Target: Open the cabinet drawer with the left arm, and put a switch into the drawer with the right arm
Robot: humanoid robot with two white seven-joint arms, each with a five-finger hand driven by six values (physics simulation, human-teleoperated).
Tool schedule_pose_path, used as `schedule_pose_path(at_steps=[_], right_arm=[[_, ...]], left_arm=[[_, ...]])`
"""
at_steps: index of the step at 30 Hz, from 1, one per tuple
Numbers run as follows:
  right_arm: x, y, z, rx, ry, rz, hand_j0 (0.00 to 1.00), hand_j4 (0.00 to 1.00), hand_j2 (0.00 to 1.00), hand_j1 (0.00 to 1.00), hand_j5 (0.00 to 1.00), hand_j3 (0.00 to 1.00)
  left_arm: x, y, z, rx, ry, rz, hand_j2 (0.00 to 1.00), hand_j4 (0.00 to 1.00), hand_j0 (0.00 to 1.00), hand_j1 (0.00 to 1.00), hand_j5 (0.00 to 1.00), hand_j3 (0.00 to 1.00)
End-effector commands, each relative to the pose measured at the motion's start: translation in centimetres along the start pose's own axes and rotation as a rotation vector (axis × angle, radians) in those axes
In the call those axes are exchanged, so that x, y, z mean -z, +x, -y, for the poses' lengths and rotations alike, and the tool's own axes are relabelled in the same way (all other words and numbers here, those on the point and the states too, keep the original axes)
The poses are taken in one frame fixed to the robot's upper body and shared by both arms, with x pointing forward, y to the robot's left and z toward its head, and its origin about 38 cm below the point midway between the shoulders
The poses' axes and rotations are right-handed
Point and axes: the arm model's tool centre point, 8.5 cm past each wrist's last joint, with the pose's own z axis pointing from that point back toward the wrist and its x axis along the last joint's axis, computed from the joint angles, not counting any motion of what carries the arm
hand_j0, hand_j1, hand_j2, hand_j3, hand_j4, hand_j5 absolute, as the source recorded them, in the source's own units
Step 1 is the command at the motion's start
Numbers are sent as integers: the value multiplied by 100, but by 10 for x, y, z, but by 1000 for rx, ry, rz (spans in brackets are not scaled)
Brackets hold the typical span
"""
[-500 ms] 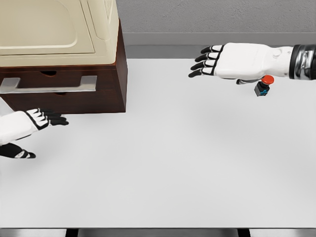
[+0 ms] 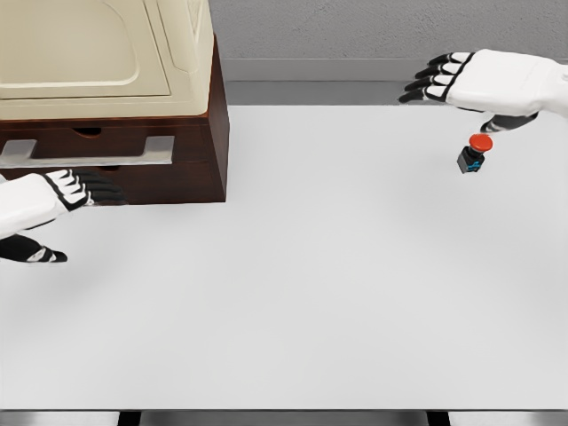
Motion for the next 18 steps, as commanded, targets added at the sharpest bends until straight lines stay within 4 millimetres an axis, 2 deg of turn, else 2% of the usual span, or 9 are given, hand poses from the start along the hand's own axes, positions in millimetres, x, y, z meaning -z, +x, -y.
schedule_pose_path(at_steps=[1, 4, 7, 11, 14, 16, 18], right_arm=[[-26, -16, 11, 37, -54, -50, 100, 100, 100, 100, 100, 100], [-32, -41, -13, 146, -46, -109, 100, 100, 100, 100, 100, 100], [-44, -70, -48, 260, -2, -198, 100, 100, 100, 100, 100, 100], [-37, -73, -65, 301, 25, -203, 100, 100, 100, 100, 100, 100], [-30, -75, -80, 331, 61, -205, 100, 100, 100, 100, 100, 100], [-30, -79, -87, 352, 69, -221, 100, 100, 100, 100, 100, 100], [-27, -80, -92, 362, 77, -223, 100, 100, 100, 100, 100, 100]], left_arm=[[-1, 0, -4, -26, 21, 3, 100, 100, 100, 100, 100, 100], [-9, -2, -18, -28, 17, -12, 100, 100, 100, 100, 100, 100], [-13, -3, -28, -53, 41, -13, 100, 100, 100, 100, 100, 100], [-15, -3, -37, -30, 42, -18, 100, 100, 100, 100, 100, 100], [-13, -3, -26, -58, 21, -13, 100, 100, 100, 100, 100, 100], [-12, -2, -31, -51, 30, -10, 100, 100, 100, 100, 100, 100], [-12, -2, -24, -60, -15, -8, 100, 100, 100, 100, 100, 100]])
